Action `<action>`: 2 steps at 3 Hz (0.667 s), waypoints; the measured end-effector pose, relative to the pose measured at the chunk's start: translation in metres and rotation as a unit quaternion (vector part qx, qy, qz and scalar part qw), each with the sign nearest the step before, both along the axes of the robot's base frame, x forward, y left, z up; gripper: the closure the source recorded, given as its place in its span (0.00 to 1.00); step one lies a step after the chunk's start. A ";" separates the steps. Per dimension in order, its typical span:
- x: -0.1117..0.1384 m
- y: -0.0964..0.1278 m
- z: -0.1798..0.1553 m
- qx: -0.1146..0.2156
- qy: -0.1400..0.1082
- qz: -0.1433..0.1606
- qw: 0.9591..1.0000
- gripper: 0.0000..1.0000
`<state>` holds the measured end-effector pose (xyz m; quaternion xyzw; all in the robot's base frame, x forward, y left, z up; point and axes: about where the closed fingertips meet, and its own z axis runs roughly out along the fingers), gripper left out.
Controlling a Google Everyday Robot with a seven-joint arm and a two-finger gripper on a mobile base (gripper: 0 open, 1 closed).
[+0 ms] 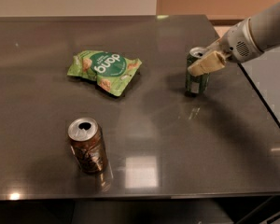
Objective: Knock green can over
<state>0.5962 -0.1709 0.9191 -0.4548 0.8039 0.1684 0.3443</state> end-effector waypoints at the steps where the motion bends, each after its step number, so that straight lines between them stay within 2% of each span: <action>1: -0.001 0.004 0.009 -0.081 0.023 0.033 0.996 1.00; 2: -0.007 0.005 0.003 -0.161 0.059 0.070 0.983 1.00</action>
Offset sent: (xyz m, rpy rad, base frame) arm -0.0174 -0.0024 0.0024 -0.5461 0.2203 0.2414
